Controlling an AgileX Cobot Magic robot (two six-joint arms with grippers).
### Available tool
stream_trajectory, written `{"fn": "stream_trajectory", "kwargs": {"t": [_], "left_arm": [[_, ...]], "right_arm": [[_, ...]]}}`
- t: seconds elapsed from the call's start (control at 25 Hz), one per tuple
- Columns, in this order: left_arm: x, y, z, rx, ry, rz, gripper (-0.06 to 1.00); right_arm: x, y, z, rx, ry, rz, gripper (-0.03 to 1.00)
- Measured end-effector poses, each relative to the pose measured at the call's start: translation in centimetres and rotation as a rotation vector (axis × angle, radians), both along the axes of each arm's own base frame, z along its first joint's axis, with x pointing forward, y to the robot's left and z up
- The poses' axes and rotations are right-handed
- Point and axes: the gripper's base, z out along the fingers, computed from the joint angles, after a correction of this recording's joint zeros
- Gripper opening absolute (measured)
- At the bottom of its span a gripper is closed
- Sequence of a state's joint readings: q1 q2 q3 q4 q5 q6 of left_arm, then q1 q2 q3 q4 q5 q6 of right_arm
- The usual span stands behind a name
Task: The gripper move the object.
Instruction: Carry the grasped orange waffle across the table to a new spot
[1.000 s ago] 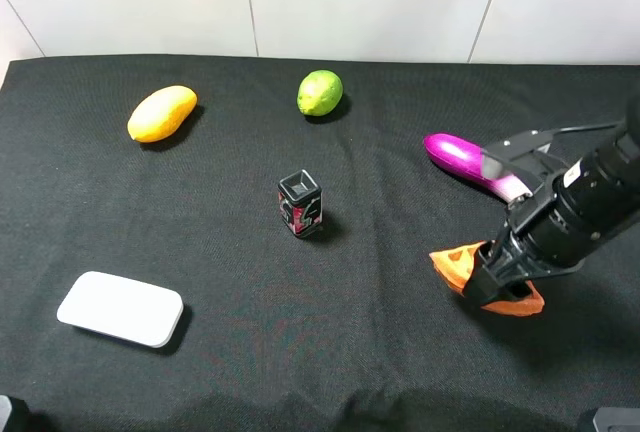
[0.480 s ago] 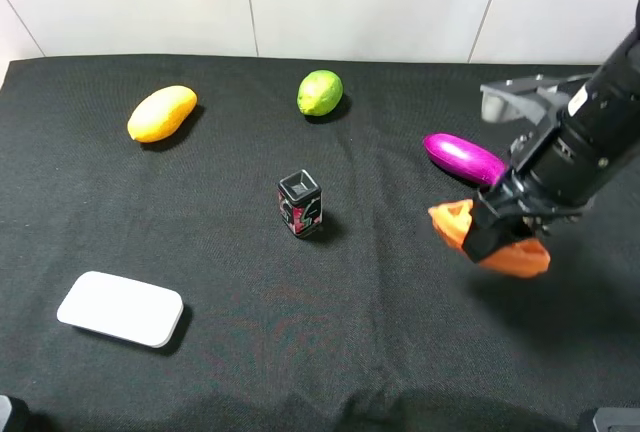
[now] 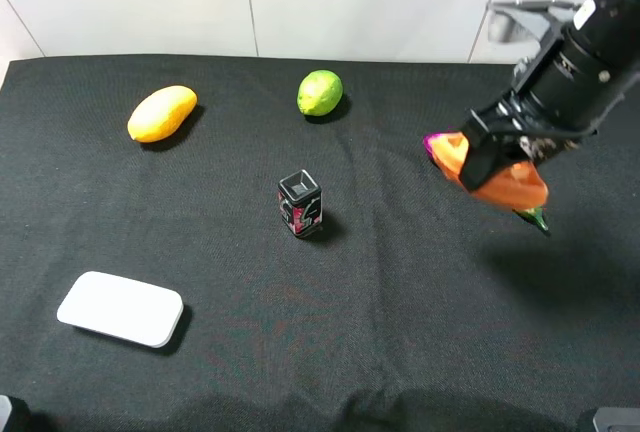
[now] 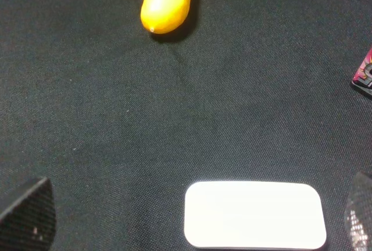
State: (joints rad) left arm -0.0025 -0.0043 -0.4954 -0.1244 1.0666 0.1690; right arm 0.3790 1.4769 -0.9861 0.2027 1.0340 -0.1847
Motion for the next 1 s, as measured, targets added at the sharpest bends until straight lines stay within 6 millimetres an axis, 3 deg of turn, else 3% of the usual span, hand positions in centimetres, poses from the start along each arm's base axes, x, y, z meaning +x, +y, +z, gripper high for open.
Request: {"fn": "stream_trajectory", "kwargs": {"t": [0.4, 1.0], "left_arm": [[0.0, 0.0, 0.0, 0.0, 0.0, 0.0, 1.0], [0.0, 0.0, 0.0, 0.0, 0.0, 0.0, 1.0]], "right_arm": [[4.3, 1.6, 1.5, 0.009, -0.046, -0.006, 0.47], [13.2, 4.6, 1.1, -0.01, -0.123, -0.062, 0.47]]}}
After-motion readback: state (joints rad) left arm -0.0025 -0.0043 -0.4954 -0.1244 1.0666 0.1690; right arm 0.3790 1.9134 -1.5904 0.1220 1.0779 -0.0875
